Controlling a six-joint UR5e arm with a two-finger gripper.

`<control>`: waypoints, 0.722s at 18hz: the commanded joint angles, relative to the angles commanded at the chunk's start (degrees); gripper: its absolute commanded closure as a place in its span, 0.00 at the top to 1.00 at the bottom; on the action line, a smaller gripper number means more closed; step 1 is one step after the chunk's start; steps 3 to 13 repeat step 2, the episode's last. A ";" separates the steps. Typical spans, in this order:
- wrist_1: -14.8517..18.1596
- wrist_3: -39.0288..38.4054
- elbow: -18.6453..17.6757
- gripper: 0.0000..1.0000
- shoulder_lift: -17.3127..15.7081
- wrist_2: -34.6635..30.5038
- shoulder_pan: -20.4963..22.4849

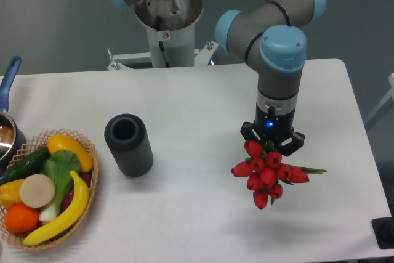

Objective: Pick up the flowers from the vase
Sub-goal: 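Carry the tulips away from the vase and lower them over the table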

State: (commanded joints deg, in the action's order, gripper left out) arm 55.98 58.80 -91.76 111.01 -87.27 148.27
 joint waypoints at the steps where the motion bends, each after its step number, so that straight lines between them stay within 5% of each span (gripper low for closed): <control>1: 0.62 0.00 -0.26 0.00 0.09 -0.52 0.00; 13: 0.71 0.09 -0.53 0.00 0.09 -1.40 -0.17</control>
